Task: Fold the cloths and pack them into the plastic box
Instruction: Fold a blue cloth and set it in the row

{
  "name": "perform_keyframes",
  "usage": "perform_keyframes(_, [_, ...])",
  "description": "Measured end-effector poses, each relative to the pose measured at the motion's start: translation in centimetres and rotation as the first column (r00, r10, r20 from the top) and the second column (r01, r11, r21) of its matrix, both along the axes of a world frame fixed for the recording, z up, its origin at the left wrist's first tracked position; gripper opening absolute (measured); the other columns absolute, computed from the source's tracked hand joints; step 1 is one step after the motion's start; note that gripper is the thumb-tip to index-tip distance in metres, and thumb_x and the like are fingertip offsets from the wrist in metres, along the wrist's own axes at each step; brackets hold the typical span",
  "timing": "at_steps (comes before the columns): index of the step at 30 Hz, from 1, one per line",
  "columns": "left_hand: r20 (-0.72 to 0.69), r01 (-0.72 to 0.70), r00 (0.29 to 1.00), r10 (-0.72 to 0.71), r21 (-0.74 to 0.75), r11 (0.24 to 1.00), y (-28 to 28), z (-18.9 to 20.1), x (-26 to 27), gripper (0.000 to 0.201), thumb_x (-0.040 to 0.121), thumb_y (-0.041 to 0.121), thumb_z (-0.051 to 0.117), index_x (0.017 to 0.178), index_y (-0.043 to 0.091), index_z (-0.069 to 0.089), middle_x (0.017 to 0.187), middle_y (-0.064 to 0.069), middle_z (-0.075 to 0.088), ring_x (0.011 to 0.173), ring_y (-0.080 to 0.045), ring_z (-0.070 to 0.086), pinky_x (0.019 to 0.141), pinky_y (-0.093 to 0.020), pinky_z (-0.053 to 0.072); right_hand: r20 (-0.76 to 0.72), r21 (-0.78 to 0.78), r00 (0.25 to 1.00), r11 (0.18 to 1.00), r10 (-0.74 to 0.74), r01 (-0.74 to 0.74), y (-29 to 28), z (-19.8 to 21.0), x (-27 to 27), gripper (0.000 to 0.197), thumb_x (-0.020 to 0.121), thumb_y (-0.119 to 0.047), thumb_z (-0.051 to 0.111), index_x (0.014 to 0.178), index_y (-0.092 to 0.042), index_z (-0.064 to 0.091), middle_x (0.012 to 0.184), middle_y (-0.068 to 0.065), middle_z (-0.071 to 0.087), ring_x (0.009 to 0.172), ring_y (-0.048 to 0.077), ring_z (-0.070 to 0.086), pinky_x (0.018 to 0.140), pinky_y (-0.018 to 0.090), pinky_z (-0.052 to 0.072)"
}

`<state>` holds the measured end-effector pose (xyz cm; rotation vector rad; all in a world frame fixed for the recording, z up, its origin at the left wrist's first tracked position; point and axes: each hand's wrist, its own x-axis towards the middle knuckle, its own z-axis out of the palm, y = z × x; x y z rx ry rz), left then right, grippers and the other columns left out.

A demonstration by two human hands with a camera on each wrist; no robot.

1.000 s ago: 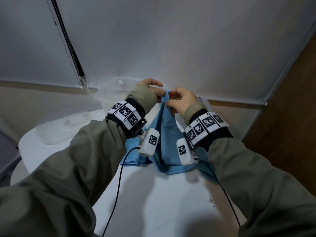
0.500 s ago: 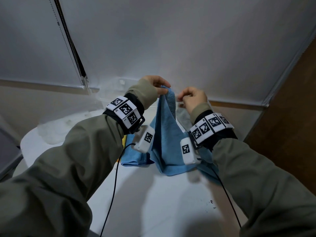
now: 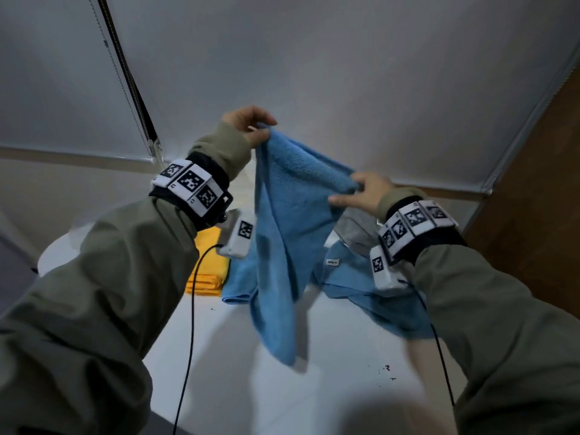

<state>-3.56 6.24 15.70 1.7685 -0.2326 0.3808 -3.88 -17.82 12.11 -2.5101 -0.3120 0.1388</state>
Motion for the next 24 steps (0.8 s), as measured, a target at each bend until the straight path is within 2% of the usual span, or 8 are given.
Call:
perform_keyframes(3, [-0.041, -0.129, 0.989, 0.14, 0.201, 0.971, 1.5, -1.5, 0.8, 0.02, 0.086, -0.004, 0.054, 0.1, 0.008, 0.062, 0.077, 0.005, 0.049, 0.07, -0.008, 0.048, 0.083, -0.029, 0.047, 0.105, 0.421, 0.992, 0.907, -0.071, 0.021, -1.0, 2.5, 0.4, 0.02, 0.077, -0.025, 0.074, 0.073, -0.022, 0.055, 0.062, -0.007, 0.053, 0.048, -0.006, 0.052, 0.052, 0.011, 0.039])
perform_keyframes(6, [-0.047, -0.161, 0.984, 0.169, 0.149, 0.976, 1.7, -1.7, 1.0, 0.022, 0.085, -0.003, 0.058, 0.107, -0.001, 0.061, 0.075, 0.003, 0.055, 0.07, -0.009, 0.052, 0.083, -0.029, 0.049, 0.078, 0.678, 0.994, 0.735, -0.072, 0.0, -1.2, 4.0, 1.1, 0.014, 0.08, -0.006, 0.07, 0.08, -0.013, 0.058, 0.057, -0.011, 0.063, 0.048, -0.006, 0.058, 0.047, 0.011, 0.046])
perform_keyframes(10, [-0.023, -0.151, 0.987, 0.161, 0.233, 0.961, 1.3, -0.8, 0.9, 0.023, 0.085, 0.003, 0.061, 0.107, 0.0, 0.063, 0.082, -0.002, 0.059, 0.065, -0.004, 0.049, 0.061, -0.009, 0.043, 0.174, 0.567, 0.974, 0.824, -0.142, 0.019, -1.9, 3.9, 2.0, 0.022, 0.076, -0.004, 0.072, 0.081, -0.022, 0.059, 0.074, -0.005, 0.056, 0.059, 0.0, 0.055, 0.057, 0.014, 0.048])
perform_keyframes(15, [0.014, -0.177, 0.984, 0.18, 0.253, 0.951, 0.2, -0.7, 0.8, 0.017, 0.089, 0.008, 0.055, 0.103, 0.015, 0.064, 0.076, 0.006, 0.055, 0.053, -0.004, 0.05, 0.052, -0.015, 0.042, 0.186, 0.511, 0.948, 0.849, -0.26, 0.133, -2.6, 3.3, 2.8, 0.032, 0.078, -0.008, 0.072, 0.108, -0.018, 0.063, 0.08, -0.006, 0.051, 0.071, 0.006, 0.05, 0.077, 0.018, 0.048])
perform_keyframes(17, [-0.028, -0.127, 0.99, 0.135, 0.203, 0.971, -0.5, -0.8, 1.0, 0.015, 0.092, 0.006, 0.049, 0.098, 0.014, 0.061, 0.076, 0.001, 0.054, 0.043, -0.004, 0.054, 0.045, -0.017, 0.046, 0.156, 0.449, 0.949, 0.876, -0.274, 0.179, -2.6, 3.3, 2.8, 0.013, 0.084, -0.014, 0.067, 0.096, -0.014, 0.064, 0.078, -0.001, 0.055, 0.062, 0.01, 0.053, 0.064, 0.021, 0.05])
perform_keyframes(20, [-0.091, -0.053, 0.994, 0.06, 0.083, 0.995, -1.4, -1.0, 1.4, 0.024, 0.095, 0.003, 0.041, 0.082, 0.02, 0.052, 0.077, -0.004, 0.052, 0.046, -0.009, 0.061, 0.055, -0.025, 0.057, -0.023, 0.505, 0.974, 0.838, -0.227, 0.208, -2.2, 3.3, 2.6, 0.011, 0.095, -0.022, 0.05, 0.105, -0.016, 0.048, 0.107, 0.01, 0.053, 0.041, 0.012, 0.061, 0.035, 0.021, 0.047])
perform_keyframes(22, [-0.074, -0.042, 0.996, 0.048, 0.075, 0.996, -1.9, -1.2, 1.8, 0.026, 0.095, 0.002, 0.039, 0.08, 0.021, 0.048, 0.083, 0.001, 0.049, 0.06, -0.013, 0.062, 0.068, -0.029, 0.057, -0.134, 0.595, 0.975, 0.772, -0.179, 0.224, -2.1, 3.2, 2.7, 0.025, 0.098, -0.023, 0.045, 0.12, -0.016, 0.037, 0.13, 0.013, 0.043, 0.053, 0.019, 0.069, 0.044, 0.029, 0.056])
perform_keyframes(24, [-0.059, -0.04, 0.997, 0.046, 0.096, 0.995, -2.0, -1.3, 2.2, 0.027, 0.095, 0.003, 0.04, 0.079, 0.024, 0.047, 0.085, 0.004, 0.047, 0.074, -0.018, 0.059, 0.08, -0.034, 0.054, -0.105, 0.623, 0.977, 0.753, -0.187, 0.211, -1.9, 3.2, 2.8, 0.017, 0.099, -0.022, 0.043, 0.113, -0.013, 0.038, 0.133, 0.014, 0.046, 0.071, 0.02, 0.068, 0.055, 0.027, 0.058])
